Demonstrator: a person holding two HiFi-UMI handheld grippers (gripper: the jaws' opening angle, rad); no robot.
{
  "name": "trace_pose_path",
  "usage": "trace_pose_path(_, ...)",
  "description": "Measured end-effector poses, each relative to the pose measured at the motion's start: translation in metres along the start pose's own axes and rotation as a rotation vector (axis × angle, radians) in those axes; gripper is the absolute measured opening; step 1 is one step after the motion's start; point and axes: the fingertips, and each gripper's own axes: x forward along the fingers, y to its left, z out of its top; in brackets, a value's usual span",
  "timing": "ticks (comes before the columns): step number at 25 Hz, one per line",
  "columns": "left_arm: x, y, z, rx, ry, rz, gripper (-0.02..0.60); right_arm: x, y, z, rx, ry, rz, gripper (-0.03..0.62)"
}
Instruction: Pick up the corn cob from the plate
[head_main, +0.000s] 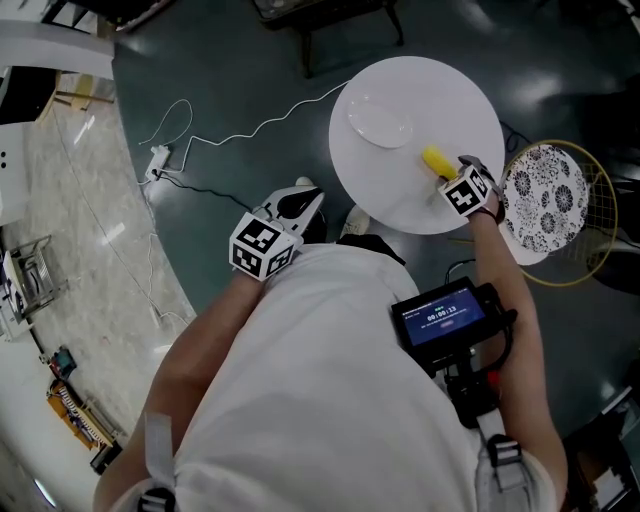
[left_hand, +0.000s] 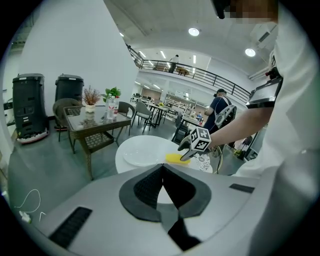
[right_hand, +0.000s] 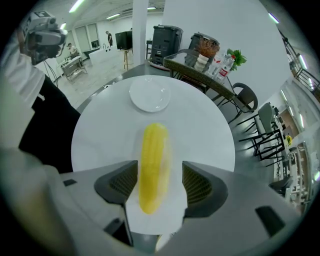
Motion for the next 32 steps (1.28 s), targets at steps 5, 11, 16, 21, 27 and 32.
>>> trace_pose_path(5,-0.012,-0.025,0.003,0.054,-0.007,-0.013,0.008,-0.035,0.007,-0.012,0.088,-0.068,-0.044,0.259)
trace_pose_path(11,-0.005,-0.029,0.015,0.115,-0.009,-0.081,0.008,-0.064,0.007,-0.008,0.186,-0.170,-0.123,0.227)
trace_pose_path(16,-0.003,-0.027,0.025,0.142,-0.022,-0.148,0.008,-0.096,0.014,-0.001,0.253,-0.259,-0.211,0.063)
trace_pose_path(21,-0.032,-0.012,0.026,0.183,-0.048,-0.201,0.008,-0.128,0.058,0.019,0.326,-0.324,-0.231,0.056)
trace_pose_path(27,-0.035,0.000,0.033,0.200,-0.043,-0.236,0.008,-0.157,0.069,0.025,0.521,-0.436,-0.238,0.008)
trace_pose_path(32,-0.046,0.016,0.032,0.180,-0.046,-0.249,0.008,-0.188,0.084,0.042,0.711,-0.576,-0.234,0.008)
